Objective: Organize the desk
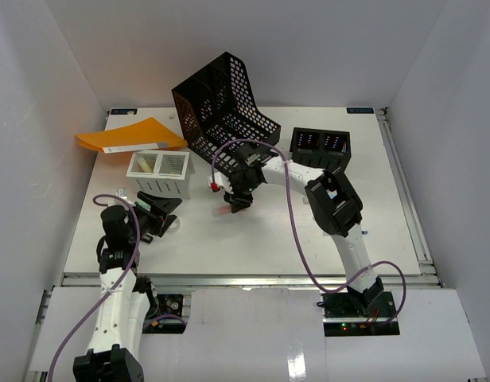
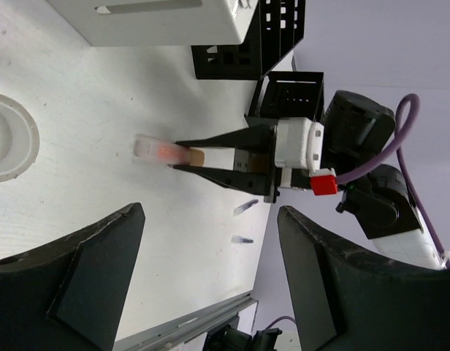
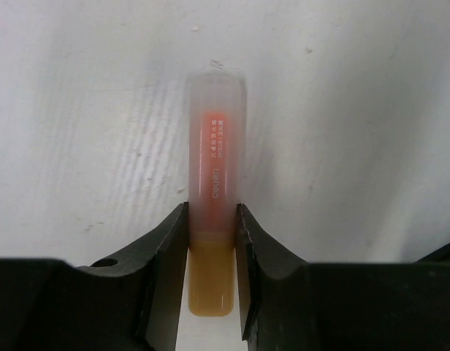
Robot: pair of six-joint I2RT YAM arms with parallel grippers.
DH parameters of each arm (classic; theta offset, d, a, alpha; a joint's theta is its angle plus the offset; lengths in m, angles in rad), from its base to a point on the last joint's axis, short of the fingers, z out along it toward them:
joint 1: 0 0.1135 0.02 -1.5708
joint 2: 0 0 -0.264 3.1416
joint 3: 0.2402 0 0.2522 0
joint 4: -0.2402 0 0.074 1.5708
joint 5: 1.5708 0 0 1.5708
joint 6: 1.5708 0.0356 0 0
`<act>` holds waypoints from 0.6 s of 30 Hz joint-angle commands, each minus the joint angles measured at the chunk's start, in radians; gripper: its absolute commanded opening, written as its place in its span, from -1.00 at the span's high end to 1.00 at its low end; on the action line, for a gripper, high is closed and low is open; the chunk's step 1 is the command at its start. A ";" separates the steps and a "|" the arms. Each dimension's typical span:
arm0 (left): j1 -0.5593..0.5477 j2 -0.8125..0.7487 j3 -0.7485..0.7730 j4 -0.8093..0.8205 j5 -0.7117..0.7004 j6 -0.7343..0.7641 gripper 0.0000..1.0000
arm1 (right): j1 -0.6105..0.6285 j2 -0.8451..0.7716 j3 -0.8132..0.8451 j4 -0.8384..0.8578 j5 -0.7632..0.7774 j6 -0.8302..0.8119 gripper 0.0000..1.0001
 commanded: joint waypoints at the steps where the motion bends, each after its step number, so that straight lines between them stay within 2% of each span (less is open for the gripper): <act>1: -0.109 0.013 0.000 0.087 -0.077 -0.070 -0.68 | 0.005 -0.133 -0.060 -0.021 -0.133 0.196 0.85; 7: -0.382 0.141 0.057 0.175 -0.301 -0.109 -0.68 | -0.020 -0.262 -0.109 0.001 -0.244 0.362 0.85; 10: -0.449 0.210 0.083 0.237 -0.366 -0.120 -0.68 | -0.047 -0.299 -0.118 0.034 -0.275 0.486 0.84; 14: -0.483 0.258 0.101 0.292 -0.415 -0.130 -0.68 | -0.068 -0.330 -0.139 0.081 -0.300 0.593 0.84; 18: -0.509 0.337 0.150 0.336 -0.442 -0.134 -0.66 | -0.065 -0.387 -0.213 0.209 -0.309 0.697 0.85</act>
